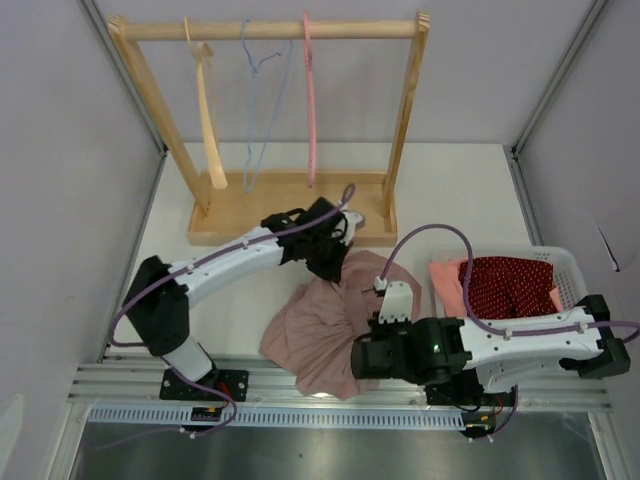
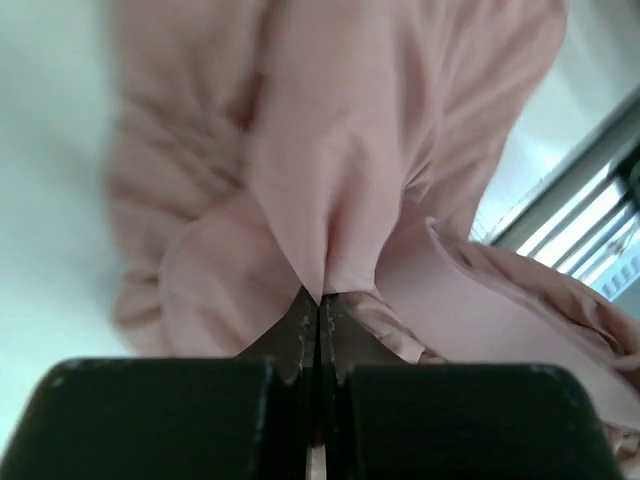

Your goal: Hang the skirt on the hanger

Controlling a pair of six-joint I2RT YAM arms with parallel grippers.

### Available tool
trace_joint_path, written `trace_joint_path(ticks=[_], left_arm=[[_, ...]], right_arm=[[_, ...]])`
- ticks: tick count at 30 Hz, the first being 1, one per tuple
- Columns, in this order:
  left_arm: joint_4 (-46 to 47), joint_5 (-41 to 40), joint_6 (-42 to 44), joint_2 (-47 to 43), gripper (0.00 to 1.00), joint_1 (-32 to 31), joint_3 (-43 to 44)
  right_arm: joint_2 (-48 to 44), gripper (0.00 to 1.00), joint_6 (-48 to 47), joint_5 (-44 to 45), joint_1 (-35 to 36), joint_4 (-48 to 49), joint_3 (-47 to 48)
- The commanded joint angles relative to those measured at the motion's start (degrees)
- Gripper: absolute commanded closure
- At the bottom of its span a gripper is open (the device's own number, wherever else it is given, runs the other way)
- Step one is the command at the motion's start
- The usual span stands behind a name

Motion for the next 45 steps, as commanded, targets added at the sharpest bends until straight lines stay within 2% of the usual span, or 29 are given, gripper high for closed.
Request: trace_joint_path(ticks=[1,3,4,8,10,12,15,18,19,21,23,24,25,27,31,32,37,41,45], left_arm=[[-0.8,-4.3,-3.5,-10.3,1.0,7.7,3.4],[-0.3,-3.2,-6.3,-16.4,1.0,13.6,1.9],[0.3,-2.9,-7.0,-18.5,1.0,15.6,1.1],[1.7,-5.6,-11.6,-27.3,1.0,21.3,-1.7],[2.1,-7.2,-14.1,-31.9,1.0,22.6,-3.3],[2.3,-8.7,-16.8,-35.9,1.0,23.3,-6.1],[4.4,-8.6,-21.7,-40.0,1.0,23.3,-12.0],[8.8,-6.6,-26.3,-44.7,1.0,23.3,-22.3],[10.6,-5.0,-27.1,-45.6,1.0,23.2,-28.5],[13.5,-2.3,-28.8,-44.8,0.99,23.2,-31.5],[15.8,0.5,-29.4,-43.9,0.85,23.1,-35.5],[16.3,0.7,-29.3,-44.0,0.74,23.0,-36.0],[16.6,0.6,-29.2,-44.4,0.56,23.0,-36.7],[15.5,0.3,-27.3,-45.1,0.4,23.0,-35.3],[11.3,-0.7,-22.6,-45.2,0.33,23.0,-30.3],[9.9,0.0,-20.8,-44.0,0.33,23.0,-27.6],[9.6,1.8,-16.8,-36.8,0.38,20.3,-25.2],[8.8,-4.9,-14.7,-30.4,0.48,13.8,-22.5],[8.3,-8.0,-13.5,-26.8,0.54,11.1,-21.6]], right_arm=[[-3.1,1.0,-7.3,5.3,-9.6,-6.2,8.3],[-4.7,1.0,-15.8,4.8,-16.8,-3.5,12.4],[-5.0,1.0,-26.3,3.7,-26.4,1.7,13.6],[-1.9,1.0,-45.9,-8.9,-46.9,14.1,22.6],[4.9,1.0,-50.2,-11.1,-50.0,15.6,31.9],[11.8,1.0,-53.6,-11.2,-50.0,14.8,40.8],[15.5,1.0,-53.8,-10.9,-47.4,13.8,42.8],[13.6,1.0,-50.4,-9.5,-44.0,16.4,34.2],[12.5,1.0,-49.1,-9.1,-43.3,17.0,31.2],[9.6,1.0,-44.0,-8.9,-41.3,18.1,20.4],[4.8,1.0,-40.5,-8.3,-39.1,19.5,9.5],[3.3,1.0,-38.5,-8.2,-36.8,19.8,6.3],[0.9,1.0,-34.7,-7.8,-35.6,19.9,3.5],[-1.1,1.0,-31.6,-7.5,-32.2,21.3,-4.3],[-3.5,1.0,-25.4,-6.7,-28.4,23.2,-12.0],[-3.6,1.0,-24.6,-6.1,-27.8,23.3,-13.4],[-2.3,1.0,-24.5,-5.4,-26.3,25.4,-13.7],[-0.1,1.0,-25.7,-4.4,-26.4,25.4,-11.6],[0.8,1.0,-26.1,-4.2,-26.6,25.2,-10.7]])
